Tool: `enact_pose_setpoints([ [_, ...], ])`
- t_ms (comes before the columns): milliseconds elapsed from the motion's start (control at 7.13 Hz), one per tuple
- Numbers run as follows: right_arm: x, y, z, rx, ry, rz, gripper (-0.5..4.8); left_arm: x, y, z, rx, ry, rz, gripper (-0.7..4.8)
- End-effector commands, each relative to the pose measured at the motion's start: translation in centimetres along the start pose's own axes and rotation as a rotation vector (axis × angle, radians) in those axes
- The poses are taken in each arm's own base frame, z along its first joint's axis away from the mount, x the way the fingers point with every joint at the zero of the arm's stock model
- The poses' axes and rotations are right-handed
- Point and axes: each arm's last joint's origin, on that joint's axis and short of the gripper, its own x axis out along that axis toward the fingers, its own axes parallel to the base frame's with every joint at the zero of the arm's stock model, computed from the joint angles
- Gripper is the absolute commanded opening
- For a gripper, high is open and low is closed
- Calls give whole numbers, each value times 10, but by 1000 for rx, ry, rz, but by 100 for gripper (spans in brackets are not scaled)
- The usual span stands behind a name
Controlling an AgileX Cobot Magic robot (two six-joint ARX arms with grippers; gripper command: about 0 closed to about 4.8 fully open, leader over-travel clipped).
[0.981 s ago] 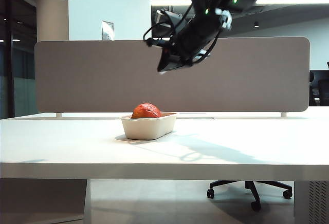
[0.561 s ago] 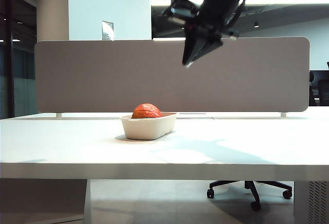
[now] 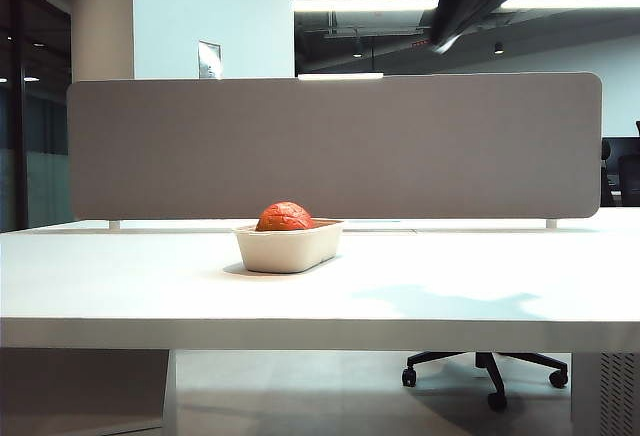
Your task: Pick up the orange and place it into the paper lunchbox.
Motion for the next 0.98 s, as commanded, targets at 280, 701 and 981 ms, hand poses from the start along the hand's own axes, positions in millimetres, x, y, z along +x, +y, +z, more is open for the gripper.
enact_pose_setpoints([
  [280,-43,8,-93,33,-226,-51,-2,-10,-2,-17,-10,35,-2,-5],
  [701,-41,8,-134,29,-456,-125,-1,-4,-3,-54,-4,-39,1,-5],
  [981,-27,4,-171,96,-492,-260,57,-5,-6,-135,-35,-217,24,-5],
])
